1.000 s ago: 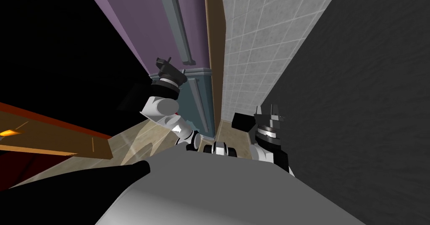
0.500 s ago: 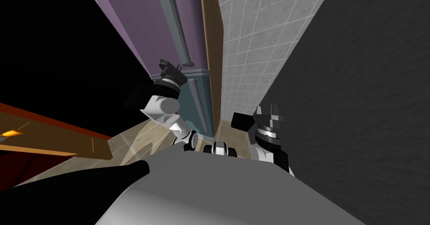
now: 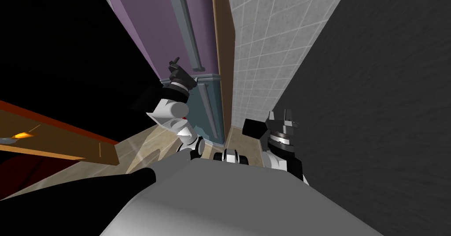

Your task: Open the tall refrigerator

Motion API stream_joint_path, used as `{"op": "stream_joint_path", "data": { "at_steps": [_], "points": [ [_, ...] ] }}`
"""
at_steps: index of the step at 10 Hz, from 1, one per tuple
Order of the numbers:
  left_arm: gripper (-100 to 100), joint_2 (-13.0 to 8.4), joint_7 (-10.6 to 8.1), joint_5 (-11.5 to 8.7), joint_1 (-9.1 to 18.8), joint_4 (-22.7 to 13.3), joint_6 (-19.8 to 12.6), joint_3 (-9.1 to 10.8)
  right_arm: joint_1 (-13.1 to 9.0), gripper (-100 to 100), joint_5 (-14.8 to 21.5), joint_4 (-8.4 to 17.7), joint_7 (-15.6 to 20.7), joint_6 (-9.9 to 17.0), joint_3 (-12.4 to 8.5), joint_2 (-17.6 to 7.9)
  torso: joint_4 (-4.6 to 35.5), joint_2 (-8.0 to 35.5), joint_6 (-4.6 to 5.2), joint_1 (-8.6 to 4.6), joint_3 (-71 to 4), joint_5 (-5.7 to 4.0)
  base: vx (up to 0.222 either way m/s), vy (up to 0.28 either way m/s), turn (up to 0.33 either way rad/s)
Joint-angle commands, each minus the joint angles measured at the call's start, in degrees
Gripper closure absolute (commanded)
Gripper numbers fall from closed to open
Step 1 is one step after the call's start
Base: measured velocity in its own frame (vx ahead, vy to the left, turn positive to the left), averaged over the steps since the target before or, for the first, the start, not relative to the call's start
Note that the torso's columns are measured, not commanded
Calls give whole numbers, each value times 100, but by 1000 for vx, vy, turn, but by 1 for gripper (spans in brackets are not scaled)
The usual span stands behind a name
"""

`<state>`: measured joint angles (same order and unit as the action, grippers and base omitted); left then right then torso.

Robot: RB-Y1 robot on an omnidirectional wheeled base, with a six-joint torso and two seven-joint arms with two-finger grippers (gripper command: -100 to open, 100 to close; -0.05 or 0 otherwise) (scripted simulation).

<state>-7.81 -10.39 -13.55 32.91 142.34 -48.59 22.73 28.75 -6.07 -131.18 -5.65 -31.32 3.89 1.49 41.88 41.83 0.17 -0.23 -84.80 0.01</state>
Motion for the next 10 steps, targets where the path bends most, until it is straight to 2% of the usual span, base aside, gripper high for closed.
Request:
{"op": "stream_joint_path", "data": {
  "at_steps": [1,3,4,5,6,10],
  "points": [
    [-100,118,271,66,5,-55,-183,-102,0,0,0,0,0,0,0,0,1,-3,9,-12,-5,-9,6,-68,53],
    [-100,56,425,78,81,61,-358,-110,0,0,0,0,0,0,0,0,-5,-12,21,-38,-12,-21,-4,-70,32],
    [-100,16,466,77,114,306,-425,-105,0,0,0,0,0,0,0,0,0,-11,20,-40,-10,-23,6,-54,-2],
    [-100,7,474,77,121,397,-439,-103,0,0,0,0,0,0,0,0,16,5,9,-24,-4,-21,4,-39,-5],
    [-100,30,471,71,57,342,-376,-96,0,0,0,0,0,0,0,0,27,22,0,-3,6,-14,1,-14,22],
    [-100,-141,393,157,597,117,-684,-15,0,0,0,0,0,0,0,-1,34,31,-14,27,12,0,31,3,18]
  ]
}}
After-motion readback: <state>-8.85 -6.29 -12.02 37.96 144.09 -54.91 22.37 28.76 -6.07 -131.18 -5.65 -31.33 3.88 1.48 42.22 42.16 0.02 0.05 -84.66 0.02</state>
